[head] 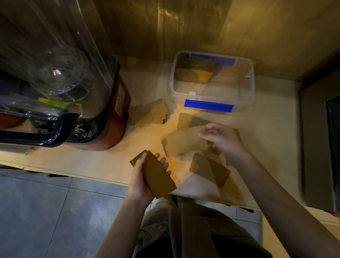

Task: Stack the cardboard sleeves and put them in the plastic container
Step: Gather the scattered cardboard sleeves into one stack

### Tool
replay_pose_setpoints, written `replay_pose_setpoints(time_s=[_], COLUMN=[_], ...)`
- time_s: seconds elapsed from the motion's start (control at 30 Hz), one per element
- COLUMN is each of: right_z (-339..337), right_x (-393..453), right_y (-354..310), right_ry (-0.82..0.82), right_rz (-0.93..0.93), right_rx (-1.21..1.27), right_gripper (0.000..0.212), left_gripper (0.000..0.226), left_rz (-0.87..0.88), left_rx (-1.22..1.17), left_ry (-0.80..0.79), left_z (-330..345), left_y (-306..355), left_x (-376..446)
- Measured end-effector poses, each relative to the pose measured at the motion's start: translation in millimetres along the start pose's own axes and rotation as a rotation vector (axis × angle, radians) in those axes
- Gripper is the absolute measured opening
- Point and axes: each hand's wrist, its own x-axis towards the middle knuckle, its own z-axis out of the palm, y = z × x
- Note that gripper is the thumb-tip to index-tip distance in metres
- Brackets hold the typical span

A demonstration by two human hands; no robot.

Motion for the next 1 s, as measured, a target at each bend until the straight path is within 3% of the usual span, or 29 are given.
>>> replay_pose_setpoints(time_s=[0.1, 0.2, 0.3, 0.43, 0.57, 0.7, 0.87, 1.0], right_z=[2.9, 11.8, 19.6, 22.6, 15.6, -5.8, -35.2, -36.9], right_x=[-26.5, -49.4, -60.7, -64.5, -62.0, -41.1, 10.3, 32.5], right_y=[9.7, 23.8, 36.9, 51.6, 59.0, 53.4, 55.9, 67.8], right_ry=[0.084, 0.008, 0.035, 0.112, 0.146, 0.023, 0.102, 0.003], right_rz=[0.120, 0.163, 0.131, -0.011, -0.063, 0.000, -0.135, -0.168], right_rx=[0.250, 0.303, 0.318, 0.211, 0.000, -0.130, -0.820, -1.144], right_gripper=[0.024, 0.035, 0.031, 0.028, 0.029, 0.007, 0.046, 0.066], left_gripper=[0.047, 0.054, 0.067, 0.065, 0.045, 0.028, 0.035, 0.038], left_rz=[0.013, 0.025, 0.000, -0.046, -0.088, -0.099, -0.108, -0.120], left_rx=[-0.024, 0.020, 0.032, 0.010, 0.034, 0.065, 0.041, 0.026], left_ry=[-0.061, -0.083, -0.164, -0.286, -0.276, -0.132, -0.078, -0.081], left_z=[14.6, 33.0, 44.5, 50.8, 51.7, 51.1, 45.2, 41.8], left_y=[-3.9, -10.3, -15.6, -18.4, -25.3, -26.6, -19.6, -14.8], left_x=[3.2, 1.7, 1.2, 11.0, 19.4, 24.4, 23.8, 21.5])
